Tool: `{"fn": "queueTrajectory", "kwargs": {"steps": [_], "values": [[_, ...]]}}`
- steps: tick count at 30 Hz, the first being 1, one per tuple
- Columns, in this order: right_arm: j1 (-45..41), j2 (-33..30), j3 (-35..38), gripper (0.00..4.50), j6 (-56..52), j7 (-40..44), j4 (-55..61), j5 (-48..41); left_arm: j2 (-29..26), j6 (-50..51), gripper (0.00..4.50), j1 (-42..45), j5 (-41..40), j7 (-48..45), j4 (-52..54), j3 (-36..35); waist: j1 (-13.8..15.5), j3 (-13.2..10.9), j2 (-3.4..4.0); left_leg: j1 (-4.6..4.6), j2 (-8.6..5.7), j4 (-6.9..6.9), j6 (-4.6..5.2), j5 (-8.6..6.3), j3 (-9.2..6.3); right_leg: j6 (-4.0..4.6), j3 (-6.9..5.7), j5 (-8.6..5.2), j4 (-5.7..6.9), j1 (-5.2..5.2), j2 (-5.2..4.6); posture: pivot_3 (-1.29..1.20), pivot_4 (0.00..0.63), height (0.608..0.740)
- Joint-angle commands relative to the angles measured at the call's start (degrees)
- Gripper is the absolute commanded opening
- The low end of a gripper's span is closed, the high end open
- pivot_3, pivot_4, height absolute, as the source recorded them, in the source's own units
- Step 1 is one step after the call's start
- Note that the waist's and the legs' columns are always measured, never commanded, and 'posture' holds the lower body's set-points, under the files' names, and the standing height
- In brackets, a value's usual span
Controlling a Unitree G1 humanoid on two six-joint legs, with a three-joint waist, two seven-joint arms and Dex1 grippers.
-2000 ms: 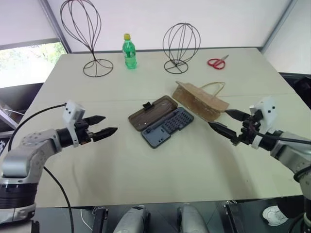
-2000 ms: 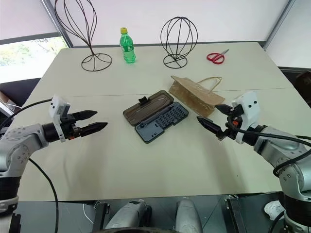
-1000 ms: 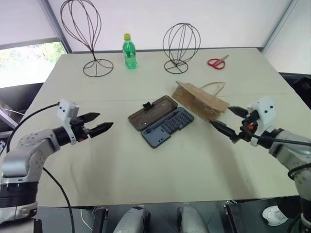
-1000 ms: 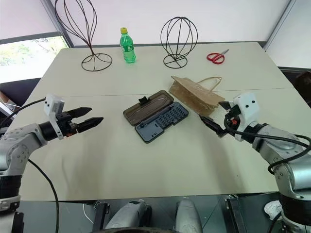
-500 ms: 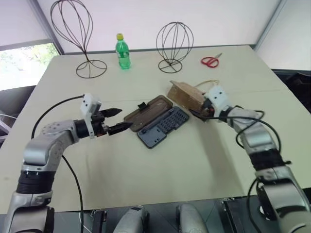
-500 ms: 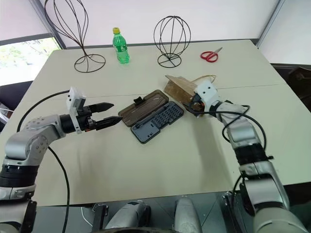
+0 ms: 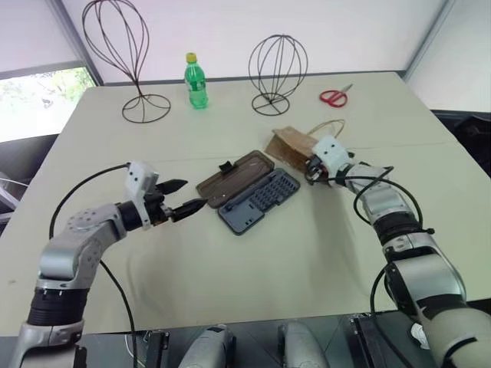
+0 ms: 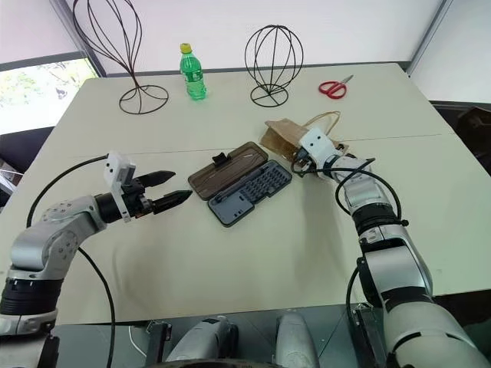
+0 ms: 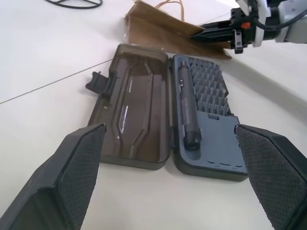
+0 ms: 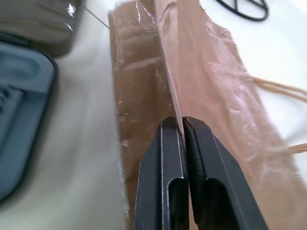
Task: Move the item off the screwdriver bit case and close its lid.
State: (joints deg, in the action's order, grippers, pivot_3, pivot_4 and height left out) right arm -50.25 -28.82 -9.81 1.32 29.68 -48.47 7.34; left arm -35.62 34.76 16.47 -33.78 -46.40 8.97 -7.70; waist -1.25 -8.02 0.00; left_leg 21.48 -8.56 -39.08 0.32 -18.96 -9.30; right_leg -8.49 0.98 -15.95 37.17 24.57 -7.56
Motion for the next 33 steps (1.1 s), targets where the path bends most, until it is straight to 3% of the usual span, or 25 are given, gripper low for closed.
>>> {"fn": "queueTrajectory", "kwargs": {"steps": [1, 5, 9, 15, 22, 31, 33], "values": [[-1.22, -2.61, 0.05, 0.08, 2.01, -3.71, 4.60, 3.84, 0.12, -1.04, 4.50, 0.28, -0.21, 0.36, 1.49, -1.36, 0.00, 0.00, 0.01, 0.01, -0.02, 0.00, 0.00, 0.00, 0.01, 0.00, 0.00, 0.00, 0.00, 0.00, 0.00, 0.00, 0.150, 0.740], [-0.56, -6.28, 1.13, 0.08, 0.47, -9.37, 11.23, 8.25, 0.58, -1.77, 4.50, 0.86, 0.34, 0.55, 0.78, -0.81, 0.07, -0.02, 0.04, 0.03, -0.04, 0.00, 0.00, 0.00, 0.01, 0.00, 0.01, 0.00, 0.02, 0.05, -0.01, 0.00, 0.150, 0.740], [1.73, -14.71, 5.74, 0.08, -9.65, -18.79, 17.07, 14.19, 1.51, -2.02, 4.50, 1.34, 0.57, 0.04, 0.67, 0.28, 0.66, -0.04, 0.07, 0.05, -0.05, 0.00, 0.00, 0.00, 0.01, 0.00, 0.01, 0.00, 0.03, 0.06, -0.02, 0.00, 0.150, 0.740], [8.71, -22.42, 7.36, 0.08, -15.08, -19.10, 19.95, 17.31, 2.37, -1.72, 4.50, 2.38, 0.93, -0.75, 0.99, 1.97, 0.40, -0.04, 0.06, 0.05, -0.09, 0.00, 0.00, 0.00, 0.02, 0.00, 0.04, 0.00, 0.00, 0.01, -0.08, 0.00, 0.150, 0.740], [14.85, -19.89, 13.47, 0.08, -20.57, -16.06, 20.32, 9.53, 2.89, -2.49, 4.50, 3.04, 1.64, -1.33, -0.55, 2.76, 0.01, -0.06, 0.13, 0.02, 0.05, 0.04, 0.00, 0.00, 0.33, 0.00, 0.22, 0.00, 0.01, 0.09, -0.06, 0.00, 0.150, 0.740], [15.89, -21.92, 10.06, 4.46, -15.87, -17.34, 16.43, 12.59, 3.14, -3.20, 4.50, 4.68, 2.94, -1.93, -1.91, 3.80, 0.53, -0.06, 0.14, 0.02, -0.01, -0.04, 0.01, 0.00, 0.31, 0.00, 0.20, 0.00, 0.01, 0.06, -0.04, 0.00, 0.150, 0.740], [16.54, -22.71, 10.51, 4.46, -16.09, -17.56, 18.64, 13.08, 3.19, -3.22, 4.50, 4.92, 2.99, -2.05, -2.24, 3.72, 0.40, -0.06, 0.14, 0.02, -0.01, -0.03, 0.01, 0.00, 0.32, 0.00, 0.20, 0.00, 0.01, 0.06, -0.06, 0.00, 0.150, 0.740]]}}
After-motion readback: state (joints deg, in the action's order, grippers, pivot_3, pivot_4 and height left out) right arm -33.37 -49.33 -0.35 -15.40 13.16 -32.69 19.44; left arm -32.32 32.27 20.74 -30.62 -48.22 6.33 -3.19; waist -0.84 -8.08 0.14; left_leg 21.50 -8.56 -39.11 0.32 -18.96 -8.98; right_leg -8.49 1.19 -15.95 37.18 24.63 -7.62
